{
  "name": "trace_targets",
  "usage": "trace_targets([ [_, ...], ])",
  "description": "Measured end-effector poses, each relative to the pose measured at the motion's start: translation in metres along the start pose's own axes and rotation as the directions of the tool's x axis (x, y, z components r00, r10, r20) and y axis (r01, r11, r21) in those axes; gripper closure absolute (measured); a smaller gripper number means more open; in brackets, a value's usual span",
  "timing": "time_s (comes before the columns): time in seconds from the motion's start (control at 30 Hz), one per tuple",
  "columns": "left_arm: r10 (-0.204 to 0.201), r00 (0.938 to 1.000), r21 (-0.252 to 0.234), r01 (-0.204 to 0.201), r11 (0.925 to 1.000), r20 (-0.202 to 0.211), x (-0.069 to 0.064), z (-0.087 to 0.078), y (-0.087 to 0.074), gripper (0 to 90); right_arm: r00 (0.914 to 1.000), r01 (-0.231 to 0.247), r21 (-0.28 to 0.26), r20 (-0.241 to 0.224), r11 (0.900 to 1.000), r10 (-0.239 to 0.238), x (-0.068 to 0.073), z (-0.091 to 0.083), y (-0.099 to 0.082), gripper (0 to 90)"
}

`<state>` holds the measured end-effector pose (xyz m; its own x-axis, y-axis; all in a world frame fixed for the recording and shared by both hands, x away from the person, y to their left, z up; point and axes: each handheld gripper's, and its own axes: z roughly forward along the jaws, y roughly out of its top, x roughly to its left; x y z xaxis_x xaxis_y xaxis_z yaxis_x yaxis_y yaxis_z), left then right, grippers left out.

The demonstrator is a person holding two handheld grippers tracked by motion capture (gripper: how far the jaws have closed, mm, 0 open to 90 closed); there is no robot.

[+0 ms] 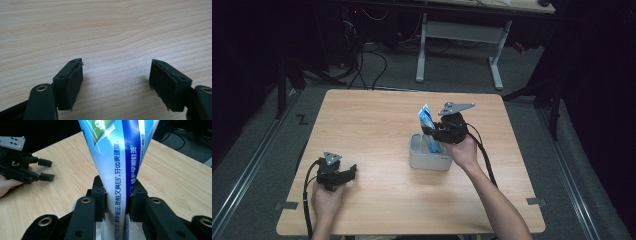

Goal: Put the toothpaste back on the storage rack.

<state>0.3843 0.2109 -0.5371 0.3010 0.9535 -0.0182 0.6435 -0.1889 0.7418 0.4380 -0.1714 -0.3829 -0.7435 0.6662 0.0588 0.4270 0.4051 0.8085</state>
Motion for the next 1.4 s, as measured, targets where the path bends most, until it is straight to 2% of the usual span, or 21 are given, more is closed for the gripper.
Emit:
trace_targets([
  [0.5,0.000,1.0000,0.001,0.000,1.0000,0.002,0.000,0.000,0.000,27.6,0.9999,0.010,0.035,-0.002,0.9993,-0.010,0.002,0.006,-0.005,71.0],
  [0.83,-0.001,1.0000,0.001,0.001,1.0000,0.002,0.000,0.000,0.000,27.7,0.9998,-0.021,0.047,0.002,0.9987,0.021,-0.002,0.006,-0.015,70.6],
  [1.4,0.000,1.0000,0.000,0.000,1.0000,0.000,0.000,0.000,0.000,27.7,0.9999,-0.008,0.090,0.015,0.9959,0.007,-0.001,0.012,-0.022,70.4],
])
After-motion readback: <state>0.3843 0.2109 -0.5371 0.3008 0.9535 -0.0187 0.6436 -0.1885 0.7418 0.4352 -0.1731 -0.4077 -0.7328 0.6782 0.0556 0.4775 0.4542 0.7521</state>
